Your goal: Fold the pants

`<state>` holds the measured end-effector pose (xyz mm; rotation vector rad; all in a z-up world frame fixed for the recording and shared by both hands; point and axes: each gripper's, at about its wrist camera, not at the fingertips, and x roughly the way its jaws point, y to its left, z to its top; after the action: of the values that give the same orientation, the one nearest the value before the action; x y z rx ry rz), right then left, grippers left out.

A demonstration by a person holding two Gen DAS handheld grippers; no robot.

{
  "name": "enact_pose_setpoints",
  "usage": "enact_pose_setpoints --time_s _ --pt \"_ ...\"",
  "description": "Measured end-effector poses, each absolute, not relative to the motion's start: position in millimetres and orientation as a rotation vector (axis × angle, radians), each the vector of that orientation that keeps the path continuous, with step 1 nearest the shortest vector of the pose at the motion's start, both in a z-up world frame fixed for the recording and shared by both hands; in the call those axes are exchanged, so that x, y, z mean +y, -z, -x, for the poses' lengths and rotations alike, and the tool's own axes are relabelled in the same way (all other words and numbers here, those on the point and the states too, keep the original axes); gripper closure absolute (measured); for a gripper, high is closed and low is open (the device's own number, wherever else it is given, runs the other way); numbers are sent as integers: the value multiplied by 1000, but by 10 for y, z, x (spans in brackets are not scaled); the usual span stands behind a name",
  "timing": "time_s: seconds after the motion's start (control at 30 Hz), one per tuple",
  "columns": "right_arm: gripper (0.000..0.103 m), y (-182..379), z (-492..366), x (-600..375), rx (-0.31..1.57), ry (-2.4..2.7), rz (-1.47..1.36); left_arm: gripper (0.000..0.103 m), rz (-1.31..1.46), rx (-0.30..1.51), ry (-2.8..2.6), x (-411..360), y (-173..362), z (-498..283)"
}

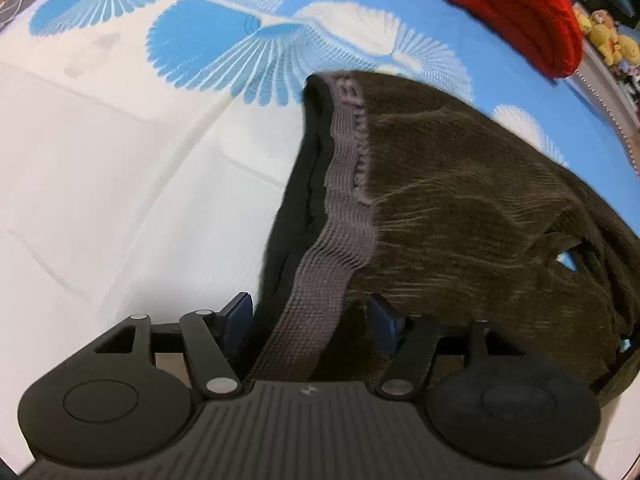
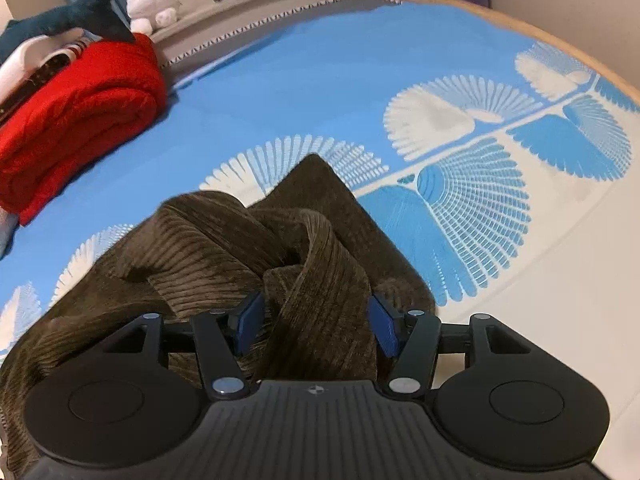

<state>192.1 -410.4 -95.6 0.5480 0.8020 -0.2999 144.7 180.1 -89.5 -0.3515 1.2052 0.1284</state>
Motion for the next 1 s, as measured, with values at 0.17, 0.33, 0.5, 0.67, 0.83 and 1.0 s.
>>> enact_pose_setpoints --time_s 0.17,0.33,0.5,0.67,0.83,1.0 --pt "65 1016 -1964 -4109 820 310 -511 34 341 1244 -126 1786 1002 -1503" --pt "94 864 -1832 -4164 781 273 -536 58 195 1262 -106 1579 1074 -1483" --pt "96 463 -1407 -4359 658 219 -599 87 130 1175 -80 1484 787 -1324" --pt "96 -18 -641 -4499 517 126 -578 96 196 998 32 1518 141 -881" --pt "95 35 -114 -4622 668 -50 -464 96 94 1042 -35 1640 122 -638" --pt "94 635 -77 -4677 970 35 -356 96 96 1161 -145 1781 440 -825"
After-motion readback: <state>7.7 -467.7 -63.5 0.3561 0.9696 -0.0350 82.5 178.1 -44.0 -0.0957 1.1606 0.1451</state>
